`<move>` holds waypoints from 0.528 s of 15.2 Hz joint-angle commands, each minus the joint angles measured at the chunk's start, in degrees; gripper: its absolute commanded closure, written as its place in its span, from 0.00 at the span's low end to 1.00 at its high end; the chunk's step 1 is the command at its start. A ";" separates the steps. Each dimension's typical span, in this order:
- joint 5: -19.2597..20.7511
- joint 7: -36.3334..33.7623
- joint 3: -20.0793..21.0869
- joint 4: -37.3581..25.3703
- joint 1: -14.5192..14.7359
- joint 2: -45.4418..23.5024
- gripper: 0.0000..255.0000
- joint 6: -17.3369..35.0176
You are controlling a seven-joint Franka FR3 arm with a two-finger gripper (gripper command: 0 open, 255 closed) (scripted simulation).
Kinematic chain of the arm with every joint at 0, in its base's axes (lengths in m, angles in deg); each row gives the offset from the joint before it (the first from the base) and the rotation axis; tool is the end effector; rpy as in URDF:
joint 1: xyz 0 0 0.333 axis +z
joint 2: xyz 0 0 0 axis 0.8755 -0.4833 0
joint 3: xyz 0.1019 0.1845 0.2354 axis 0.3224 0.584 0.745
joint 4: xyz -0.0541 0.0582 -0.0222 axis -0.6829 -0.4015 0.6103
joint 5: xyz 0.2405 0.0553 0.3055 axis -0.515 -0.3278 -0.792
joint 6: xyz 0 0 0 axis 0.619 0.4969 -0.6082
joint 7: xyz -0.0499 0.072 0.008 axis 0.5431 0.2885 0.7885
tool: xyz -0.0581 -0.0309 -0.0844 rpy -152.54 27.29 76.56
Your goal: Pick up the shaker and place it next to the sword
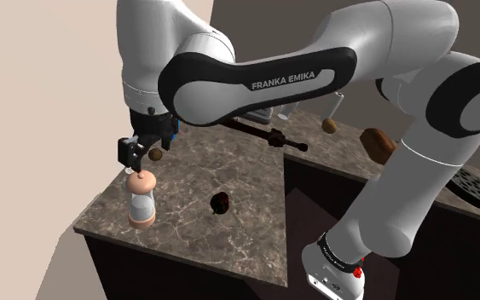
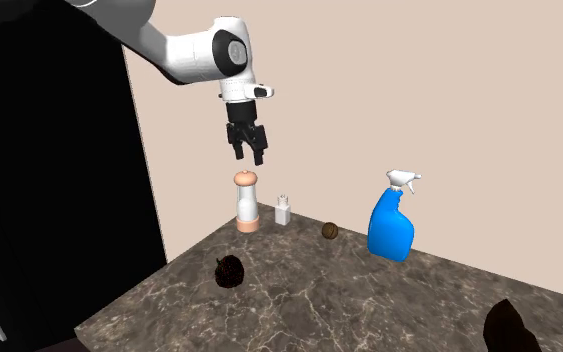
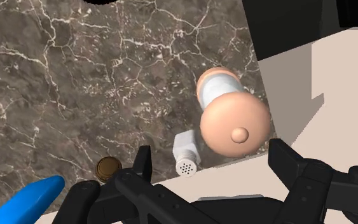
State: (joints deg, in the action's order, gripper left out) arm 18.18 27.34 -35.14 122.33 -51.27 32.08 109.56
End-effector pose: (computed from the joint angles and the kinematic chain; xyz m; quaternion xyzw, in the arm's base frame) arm 0.4746 0.3735 0.4587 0.9897 0.1344 0.0319 0.0387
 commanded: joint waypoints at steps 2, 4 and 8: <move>3.48 -3.60 0.37 -6.30 2.92 -7.37 0.00 -0.89; 3.87 -3.94 0.14 -6.38 3.32 -8.19 0.00 -0.32; 4.60 -4.43 -0.20 -4.50 3.29 -9.12 0.00 2.34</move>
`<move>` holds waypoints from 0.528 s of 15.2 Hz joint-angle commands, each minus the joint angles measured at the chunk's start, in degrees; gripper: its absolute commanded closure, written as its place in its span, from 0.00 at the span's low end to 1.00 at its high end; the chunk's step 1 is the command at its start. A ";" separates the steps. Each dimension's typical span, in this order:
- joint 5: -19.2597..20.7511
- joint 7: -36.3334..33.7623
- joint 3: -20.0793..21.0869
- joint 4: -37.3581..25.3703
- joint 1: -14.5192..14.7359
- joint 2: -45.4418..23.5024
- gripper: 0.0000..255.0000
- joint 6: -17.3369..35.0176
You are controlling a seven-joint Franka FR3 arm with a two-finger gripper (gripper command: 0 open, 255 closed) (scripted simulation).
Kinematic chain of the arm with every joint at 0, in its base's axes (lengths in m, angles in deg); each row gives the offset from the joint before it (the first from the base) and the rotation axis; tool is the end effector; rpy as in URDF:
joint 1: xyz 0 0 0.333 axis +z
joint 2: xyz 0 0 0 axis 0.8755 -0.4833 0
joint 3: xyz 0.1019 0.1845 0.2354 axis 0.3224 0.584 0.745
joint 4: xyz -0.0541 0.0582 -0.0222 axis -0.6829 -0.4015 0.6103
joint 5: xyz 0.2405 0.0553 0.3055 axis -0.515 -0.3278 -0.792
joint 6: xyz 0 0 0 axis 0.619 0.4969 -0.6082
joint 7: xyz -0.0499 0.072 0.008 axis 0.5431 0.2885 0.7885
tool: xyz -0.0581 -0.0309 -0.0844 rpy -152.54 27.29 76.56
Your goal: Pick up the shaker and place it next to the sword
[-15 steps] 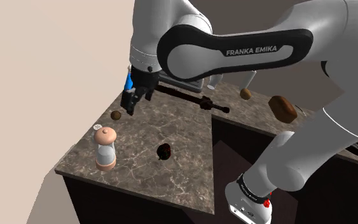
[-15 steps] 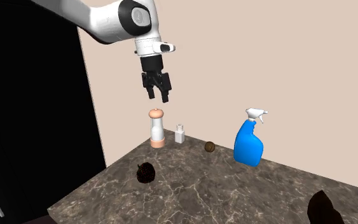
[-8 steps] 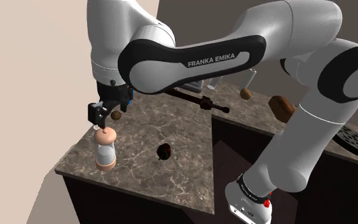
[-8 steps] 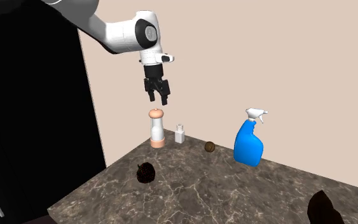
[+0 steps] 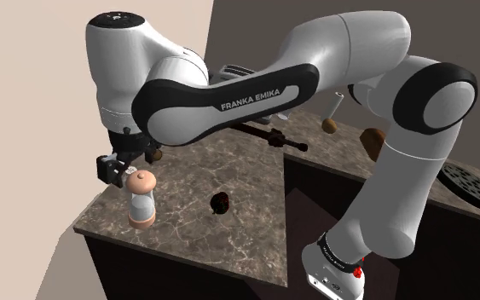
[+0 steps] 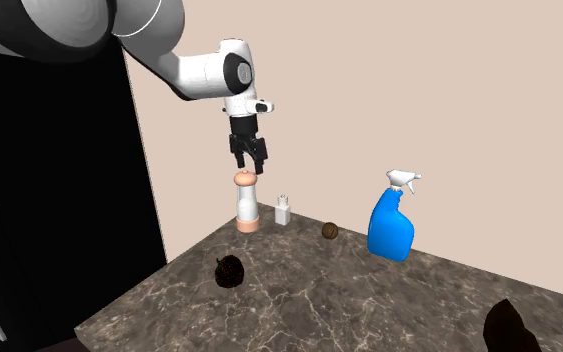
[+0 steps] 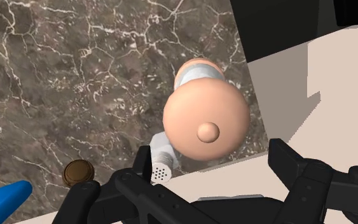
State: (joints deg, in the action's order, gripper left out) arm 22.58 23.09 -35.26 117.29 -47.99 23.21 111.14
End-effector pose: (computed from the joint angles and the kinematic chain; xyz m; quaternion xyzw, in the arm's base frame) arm 0.4899 0.4091 0.4175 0.9897 0.1362 0.0256 0.0369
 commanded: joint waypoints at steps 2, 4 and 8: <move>0.74 -0.53 -0.33 1.62 0.03 -0.95 0.00 2.43; 0.74 -0.53 -0.33 1.63 0.03 -0.95 0.00 2.43; 0.74 -0.53 -0.33 1.62 0.03 -0.95 0.00 2.43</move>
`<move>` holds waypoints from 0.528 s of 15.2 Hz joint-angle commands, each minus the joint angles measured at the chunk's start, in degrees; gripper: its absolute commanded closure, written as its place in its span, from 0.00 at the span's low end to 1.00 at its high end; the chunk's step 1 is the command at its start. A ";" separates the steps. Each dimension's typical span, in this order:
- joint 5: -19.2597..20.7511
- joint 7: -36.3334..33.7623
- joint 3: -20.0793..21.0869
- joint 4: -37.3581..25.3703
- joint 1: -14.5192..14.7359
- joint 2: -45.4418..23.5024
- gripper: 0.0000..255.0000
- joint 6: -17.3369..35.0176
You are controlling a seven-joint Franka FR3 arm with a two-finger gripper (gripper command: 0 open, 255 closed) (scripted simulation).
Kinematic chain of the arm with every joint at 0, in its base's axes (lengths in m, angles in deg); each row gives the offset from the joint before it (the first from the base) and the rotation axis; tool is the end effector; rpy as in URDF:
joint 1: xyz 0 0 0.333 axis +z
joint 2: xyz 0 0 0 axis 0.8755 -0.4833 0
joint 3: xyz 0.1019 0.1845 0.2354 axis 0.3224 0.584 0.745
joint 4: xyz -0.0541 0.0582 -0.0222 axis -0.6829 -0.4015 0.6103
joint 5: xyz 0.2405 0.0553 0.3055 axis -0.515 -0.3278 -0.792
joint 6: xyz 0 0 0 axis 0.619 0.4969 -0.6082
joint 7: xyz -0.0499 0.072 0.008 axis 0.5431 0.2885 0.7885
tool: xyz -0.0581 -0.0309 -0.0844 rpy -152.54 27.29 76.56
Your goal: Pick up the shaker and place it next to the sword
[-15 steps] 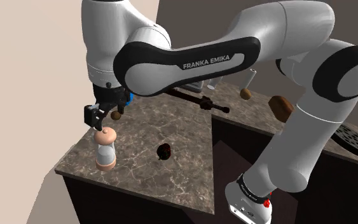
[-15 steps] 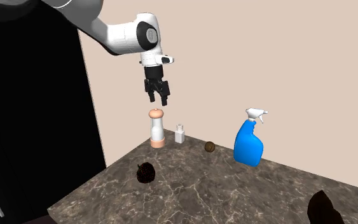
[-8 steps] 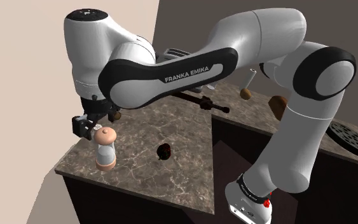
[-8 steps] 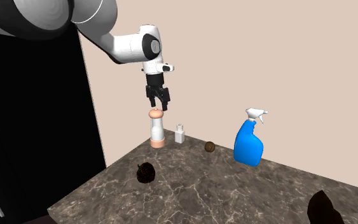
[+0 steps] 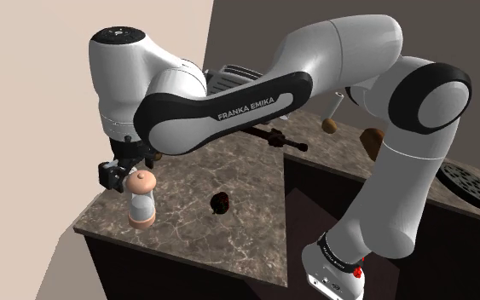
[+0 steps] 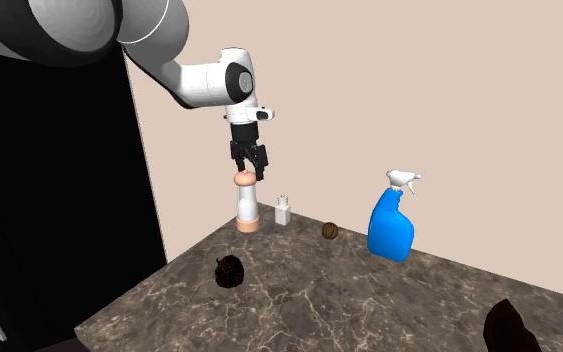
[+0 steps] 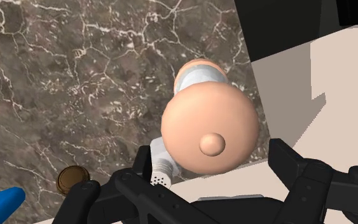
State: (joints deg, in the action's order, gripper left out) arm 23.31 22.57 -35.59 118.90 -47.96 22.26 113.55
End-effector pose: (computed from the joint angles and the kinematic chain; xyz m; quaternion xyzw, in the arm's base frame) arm 0.4908 0.4082 0.3982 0.9897 0.1362 0.0256 0.0367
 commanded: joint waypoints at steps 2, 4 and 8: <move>0.00 0.00 0.00 0.01 0.00 0.00 0.00 0.01; 0.00 0.00 0.00 0.01 0.00 0.00 1.00 0.01; 0.01 0.00 0.00 -0.03 0.01 -0.02 1.00 -0.01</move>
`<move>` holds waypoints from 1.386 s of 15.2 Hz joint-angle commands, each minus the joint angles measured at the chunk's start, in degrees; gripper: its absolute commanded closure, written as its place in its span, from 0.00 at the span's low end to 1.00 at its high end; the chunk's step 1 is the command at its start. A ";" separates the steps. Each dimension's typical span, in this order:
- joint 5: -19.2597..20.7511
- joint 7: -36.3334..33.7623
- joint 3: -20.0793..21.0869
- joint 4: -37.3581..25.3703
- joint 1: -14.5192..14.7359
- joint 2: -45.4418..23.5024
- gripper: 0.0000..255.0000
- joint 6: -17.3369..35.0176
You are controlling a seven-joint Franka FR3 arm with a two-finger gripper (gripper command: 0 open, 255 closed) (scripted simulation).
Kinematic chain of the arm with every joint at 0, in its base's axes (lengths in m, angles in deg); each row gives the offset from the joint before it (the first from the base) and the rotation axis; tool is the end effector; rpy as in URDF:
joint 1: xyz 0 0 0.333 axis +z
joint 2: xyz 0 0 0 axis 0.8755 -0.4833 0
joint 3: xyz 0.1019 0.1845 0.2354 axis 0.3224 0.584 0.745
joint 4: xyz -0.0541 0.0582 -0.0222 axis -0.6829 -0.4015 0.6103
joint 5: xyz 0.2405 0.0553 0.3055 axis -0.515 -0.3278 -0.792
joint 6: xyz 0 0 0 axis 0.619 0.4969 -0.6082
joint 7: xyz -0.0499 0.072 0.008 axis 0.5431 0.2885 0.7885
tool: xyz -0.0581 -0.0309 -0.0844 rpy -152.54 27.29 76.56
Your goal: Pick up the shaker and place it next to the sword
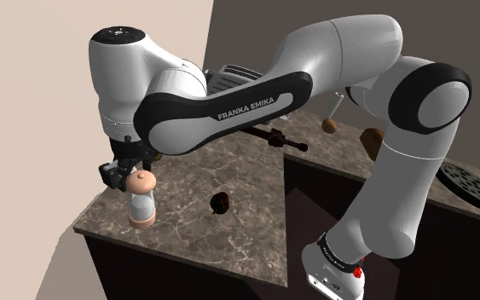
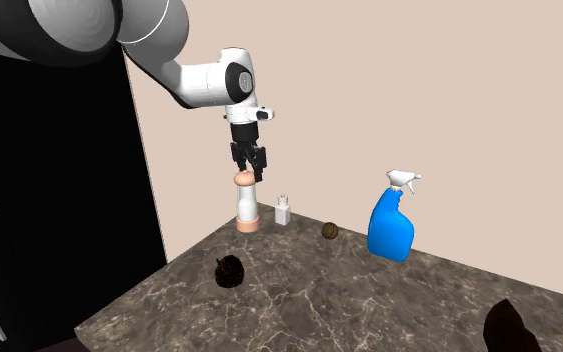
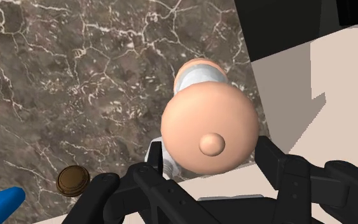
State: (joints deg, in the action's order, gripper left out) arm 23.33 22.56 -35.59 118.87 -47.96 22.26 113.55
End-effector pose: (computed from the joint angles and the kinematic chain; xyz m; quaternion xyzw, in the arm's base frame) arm 0.4909 0.4082 0.3984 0.9897 0.1361 0.0259 0.0367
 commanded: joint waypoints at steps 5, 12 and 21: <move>-0.23 0.19 0.09 -0.36 -0.05 0.29 1.00 -0.61; -1.53 1.35 0.59 -3.70 -0.20 1.92 1.00 -5.26; -2.60 2.53 1.01 -9.11 -0.05 3.13 1.00 -11.60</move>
State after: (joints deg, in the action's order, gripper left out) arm 20.92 24.83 -34.60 110.08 -47.89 25.09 102.50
